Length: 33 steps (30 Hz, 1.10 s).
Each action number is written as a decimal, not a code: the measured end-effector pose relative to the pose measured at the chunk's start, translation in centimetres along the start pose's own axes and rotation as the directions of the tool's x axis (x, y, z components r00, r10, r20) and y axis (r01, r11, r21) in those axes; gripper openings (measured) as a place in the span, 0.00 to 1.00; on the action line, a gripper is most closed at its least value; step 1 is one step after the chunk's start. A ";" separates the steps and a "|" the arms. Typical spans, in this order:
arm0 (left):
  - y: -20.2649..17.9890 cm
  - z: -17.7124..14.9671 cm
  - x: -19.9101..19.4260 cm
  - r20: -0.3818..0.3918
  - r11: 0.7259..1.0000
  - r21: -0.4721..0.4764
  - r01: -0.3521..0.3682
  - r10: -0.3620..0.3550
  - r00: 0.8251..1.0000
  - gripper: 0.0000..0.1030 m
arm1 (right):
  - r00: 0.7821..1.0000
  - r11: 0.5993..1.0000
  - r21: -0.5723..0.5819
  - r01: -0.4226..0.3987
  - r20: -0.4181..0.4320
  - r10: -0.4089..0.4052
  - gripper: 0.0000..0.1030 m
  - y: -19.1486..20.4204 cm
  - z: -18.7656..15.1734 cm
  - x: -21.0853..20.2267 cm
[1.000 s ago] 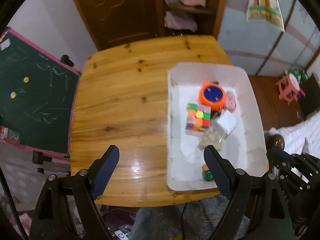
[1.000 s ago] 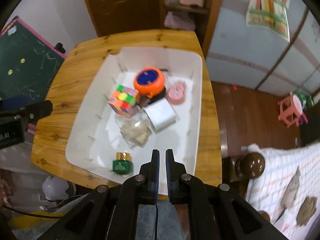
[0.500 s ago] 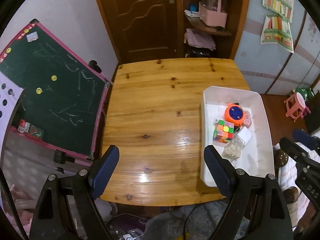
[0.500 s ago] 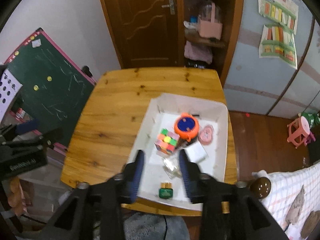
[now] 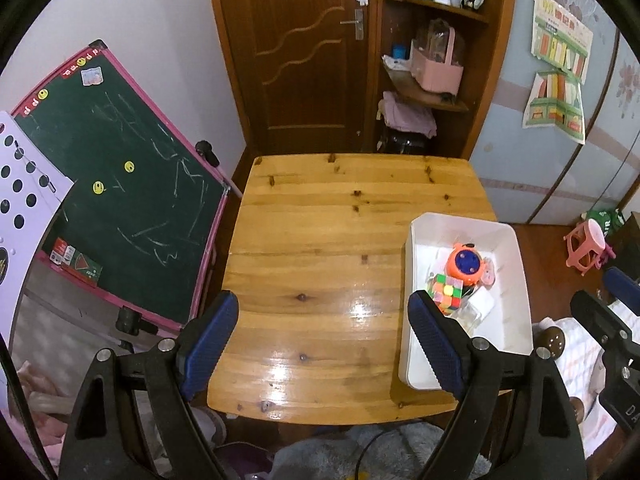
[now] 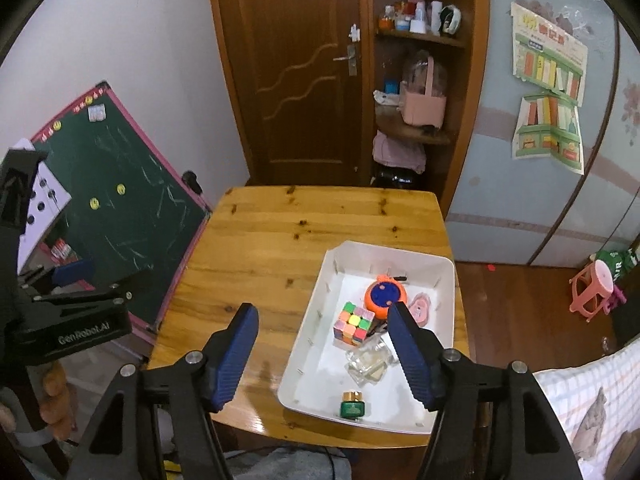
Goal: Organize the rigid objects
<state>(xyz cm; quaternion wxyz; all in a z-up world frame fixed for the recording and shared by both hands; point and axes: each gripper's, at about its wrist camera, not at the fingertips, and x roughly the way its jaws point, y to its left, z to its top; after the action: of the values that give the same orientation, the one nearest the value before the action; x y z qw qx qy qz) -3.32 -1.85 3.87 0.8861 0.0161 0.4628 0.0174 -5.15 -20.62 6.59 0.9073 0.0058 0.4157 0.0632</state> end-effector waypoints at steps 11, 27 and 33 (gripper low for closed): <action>0.0 -0.5 0.0 -0.021 1.000 -0.009 0.018 -0.018 1.000 0.86 | 1.000 1.000 -0.001 0.014 -0.025 -0.014 0.70 1.0 -0.9 0.3; 0.3 -0.7 0.3 -0.040 0.998 -0.038 -0.044 0.042 0.998 0.86 | 0.999 0.998 -0.024 0.049 -0.003 -0.050 0.70 1.2 -0.5 -0.2; 0.2 -0.7 0.5 -0.041 0.998 -0.035 -0.053 0.052 0.998 0.86 | 0.999 0.999 -0.024 0.046 -0.008 -0.046 0.70 1.3 -0.5 0.0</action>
<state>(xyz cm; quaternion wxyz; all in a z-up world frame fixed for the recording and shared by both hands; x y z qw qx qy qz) -3.65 -1.59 3.11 0.8760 0.0120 0.4796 0.0493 -5.67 -19.37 6.35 0.9067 -0.0149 0.4189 0.0474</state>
